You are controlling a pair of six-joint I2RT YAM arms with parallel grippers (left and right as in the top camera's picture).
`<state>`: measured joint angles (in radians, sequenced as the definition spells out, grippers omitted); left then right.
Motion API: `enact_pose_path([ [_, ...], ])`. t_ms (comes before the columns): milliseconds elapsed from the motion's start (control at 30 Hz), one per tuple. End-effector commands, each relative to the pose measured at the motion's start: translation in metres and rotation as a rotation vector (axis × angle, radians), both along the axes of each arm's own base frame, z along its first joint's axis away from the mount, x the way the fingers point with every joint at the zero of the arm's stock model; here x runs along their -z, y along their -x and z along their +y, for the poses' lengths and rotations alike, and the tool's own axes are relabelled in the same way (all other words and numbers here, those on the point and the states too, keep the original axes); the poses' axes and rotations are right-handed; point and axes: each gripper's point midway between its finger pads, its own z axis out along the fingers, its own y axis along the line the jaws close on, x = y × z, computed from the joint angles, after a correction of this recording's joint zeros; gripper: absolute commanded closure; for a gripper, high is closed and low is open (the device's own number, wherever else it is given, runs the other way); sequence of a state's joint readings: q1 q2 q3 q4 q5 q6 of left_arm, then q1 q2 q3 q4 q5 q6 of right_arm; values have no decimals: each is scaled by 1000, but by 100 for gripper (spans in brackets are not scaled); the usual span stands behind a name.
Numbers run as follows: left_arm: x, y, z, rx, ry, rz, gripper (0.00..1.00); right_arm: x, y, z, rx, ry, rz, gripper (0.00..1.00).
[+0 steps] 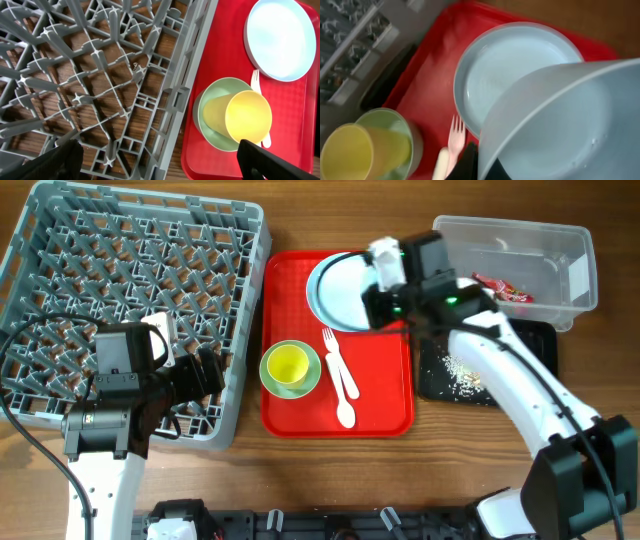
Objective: Sort waste into correct bins and load items into the dishwasher rack
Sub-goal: 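Set the empty blue bowl onto the white plate on the tray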
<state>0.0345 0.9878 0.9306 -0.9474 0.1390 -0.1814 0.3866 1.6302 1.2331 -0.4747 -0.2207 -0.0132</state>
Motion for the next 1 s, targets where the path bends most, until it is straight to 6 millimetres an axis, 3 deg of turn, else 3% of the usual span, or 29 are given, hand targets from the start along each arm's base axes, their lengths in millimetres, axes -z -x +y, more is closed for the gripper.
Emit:
enact_pose_path([
  [0, -6, -3, -1, -4, 4, -15, 0, -16, -26, 1, 37, 131, -181, 96],
  [167, -6, -3, -1, -4, 4, -15, 0, -4, -41, 19, 24, 108, -215, 96],
  [467, -6, -3, -1, -4, 4, -15, 0, 73, -33, 40, -73, 79, -31, 96],
  [600, -6, -3, -1, -4, 4, -15, 0, 103, -28, 39, -42, 84, 53, 94],
  [667, -6, -3, -1, -5, 4, -14, 0, 106, -26, 38, -38, 87, 67, 84],
  [733, -6, -3, -1, -5, 4, -14, 0, 105, -24, 37, -39, 90, 76, 66],
  [800, -6, -3, -1, -4, 3, -14, 0, 100, -21, 35, -32, 90, 86, 59],
  [900, -6, -3, -1, -4, 3, -14, 0, 80, -14, 32, -23, 83, 85, 46],
  [967, -6, -3, -1, -4, 3, -14, 0, 63, -9, 29, -23, 77, 73, 43],
])
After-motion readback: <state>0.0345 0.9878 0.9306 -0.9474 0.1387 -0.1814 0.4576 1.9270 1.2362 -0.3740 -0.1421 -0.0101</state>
